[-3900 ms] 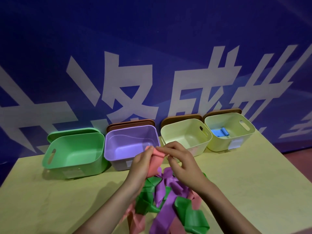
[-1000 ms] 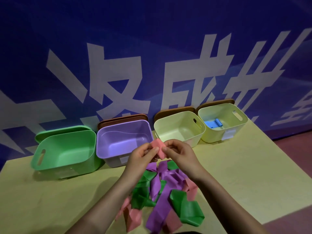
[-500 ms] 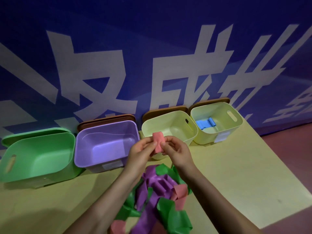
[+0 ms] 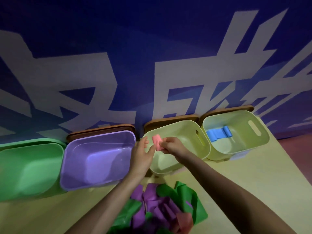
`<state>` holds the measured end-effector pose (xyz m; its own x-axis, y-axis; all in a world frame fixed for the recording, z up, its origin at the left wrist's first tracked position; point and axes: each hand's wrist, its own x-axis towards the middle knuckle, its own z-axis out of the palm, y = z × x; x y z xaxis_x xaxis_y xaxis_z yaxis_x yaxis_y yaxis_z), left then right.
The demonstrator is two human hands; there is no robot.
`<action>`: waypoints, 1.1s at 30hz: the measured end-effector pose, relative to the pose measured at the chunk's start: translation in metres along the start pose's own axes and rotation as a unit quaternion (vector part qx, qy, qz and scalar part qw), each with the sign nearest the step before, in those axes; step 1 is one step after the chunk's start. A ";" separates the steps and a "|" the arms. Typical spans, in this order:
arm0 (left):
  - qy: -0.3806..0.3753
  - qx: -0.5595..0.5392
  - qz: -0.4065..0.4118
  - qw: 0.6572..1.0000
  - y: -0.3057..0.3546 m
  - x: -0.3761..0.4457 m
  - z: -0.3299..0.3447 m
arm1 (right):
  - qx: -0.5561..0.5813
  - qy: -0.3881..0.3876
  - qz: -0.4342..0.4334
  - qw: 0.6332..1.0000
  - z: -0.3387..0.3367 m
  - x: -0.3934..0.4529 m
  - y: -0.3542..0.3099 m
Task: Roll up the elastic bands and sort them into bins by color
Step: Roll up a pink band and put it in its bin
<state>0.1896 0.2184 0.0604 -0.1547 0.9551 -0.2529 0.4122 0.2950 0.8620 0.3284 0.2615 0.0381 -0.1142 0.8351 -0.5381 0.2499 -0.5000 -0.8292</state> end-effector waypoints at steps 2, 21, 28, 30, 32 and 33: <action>0.032 0.140 0.047 0.988 -0.010 0.010 -0.005 | -0.115 0.020 0.082 0.990 0.002 0.027 0.009; 0.046 0.265 0.194 0.943 -0.038 0.061 -0.022 | -0.439 0.009 0.072 0.895 0.054 0.086 0.037; 0.057 0.234 0.196 0.950 -0.045 0.063 -0.018 | -0.476 -0.004 0.100 0.874 0.036 0.092 0.036; 0.060 0.225 0.193 0.953 -0.045 0.062 -0.018 | -0.475 -0.006 0.100 0.874 0.040 0.093 0.039; 0.061 0.218 0.188 0.956 -0.045 0.061 -0.017 | -0.466 -0.017 0.088 0.880 0.042 0.090 0.041; 0.060 0.216 0.185 0.957 -0.045 0.060 -0.017 | -0.457 -0.018 0.081 0.886 0.042 0.090 0.042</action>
<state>0.1466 0.2617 0.0141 -0.0187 0.9939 0.1089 0.7878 -0.0525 0.6137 0.2883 0.3056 -0.0518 -0.0328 0.7537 -0.6564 0.9376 -0.2043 -0.2814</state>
